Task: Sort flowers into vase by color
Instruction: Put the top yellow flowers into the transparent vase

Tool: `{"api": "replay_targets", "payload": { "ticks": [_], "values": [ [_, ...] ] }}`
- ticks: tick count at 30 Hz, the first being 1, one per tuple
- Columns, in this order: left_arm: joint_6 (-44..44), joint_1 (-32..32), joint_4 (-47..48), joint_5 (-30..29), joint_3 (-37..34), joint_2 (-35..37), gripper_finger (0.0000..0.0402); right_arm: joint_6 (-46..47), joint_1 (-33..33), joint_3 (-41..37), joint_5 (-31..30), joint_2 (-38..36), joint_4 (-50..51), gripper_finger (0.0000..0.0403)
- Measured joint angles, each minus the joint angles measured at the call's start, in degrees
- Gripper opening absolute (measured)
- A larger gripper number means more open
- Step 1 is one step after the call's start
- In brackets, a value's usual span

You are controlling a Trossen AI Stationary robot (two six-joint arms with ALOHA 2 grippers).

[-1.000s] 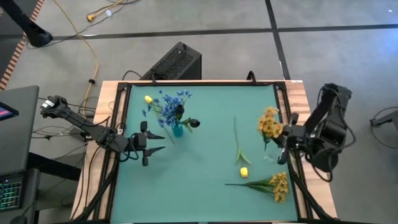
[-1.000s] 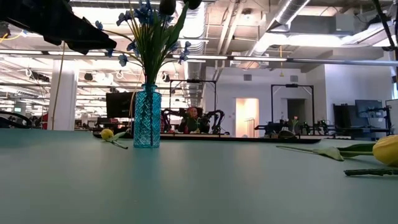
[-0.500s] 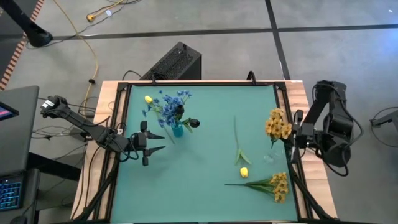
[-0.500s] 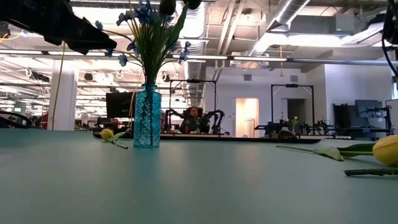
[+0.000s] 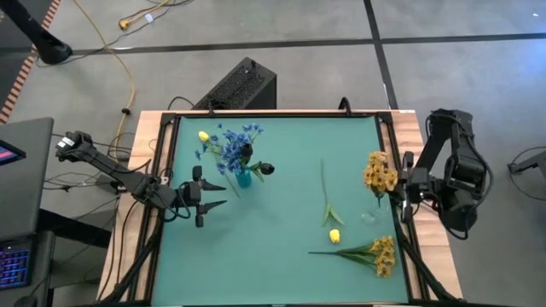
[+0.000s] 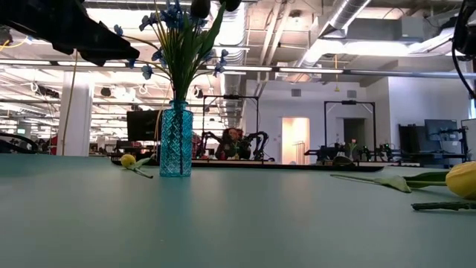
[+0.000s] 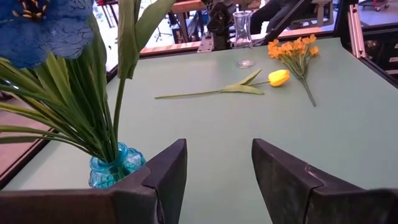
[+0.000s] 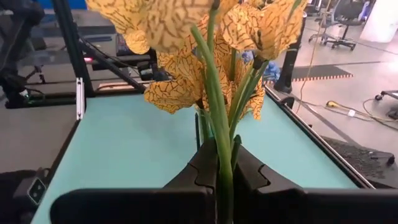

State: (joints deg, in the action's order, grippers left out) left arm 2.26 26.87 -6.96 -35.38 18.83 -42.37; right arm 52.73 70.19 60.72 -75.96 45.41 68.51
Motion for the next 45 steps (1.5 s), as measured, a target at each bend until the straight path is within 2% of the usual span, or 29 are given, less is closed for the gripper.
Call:
{"api": "replay_targets", "payload": {
  "ticks": [7, 14, 30, 39, 45],
  "values": [
    [0.6, 0.0, -0.1, -0.1, -0.4, 0.0, 0.0171, 1.0, 0.0, -0.1, 1.1, 1.2, 0.7, 0.0038],
    [0.6, 0.0, -0.1, -3.6, -1.4, 0.0, 0.0171, 1.7, 0.0, -0.1, 1.5, 1.9, 1.5, 0.004],
    [0.8, 0.0, -0.2, -3.7, -1.4, 0.0, 0.0171, 5.2, 0.0, -0.1, 2.6, 7.2, 5.6, 0.0042],
    [1.6, 0.0, -0.3, -3.6, -1.5, 0.0, 0.0171, 7.6, -1.2, -0.1, 2.8, 8.1, 5.9, 0.009],
    [2.0, 0.0, -0.3, -3.5, -1.5, 0.0, 0.0171, 8.0, -2.7, -0.1, 5.1, 7.7, 5.9, 0.0152]
  ]
}}
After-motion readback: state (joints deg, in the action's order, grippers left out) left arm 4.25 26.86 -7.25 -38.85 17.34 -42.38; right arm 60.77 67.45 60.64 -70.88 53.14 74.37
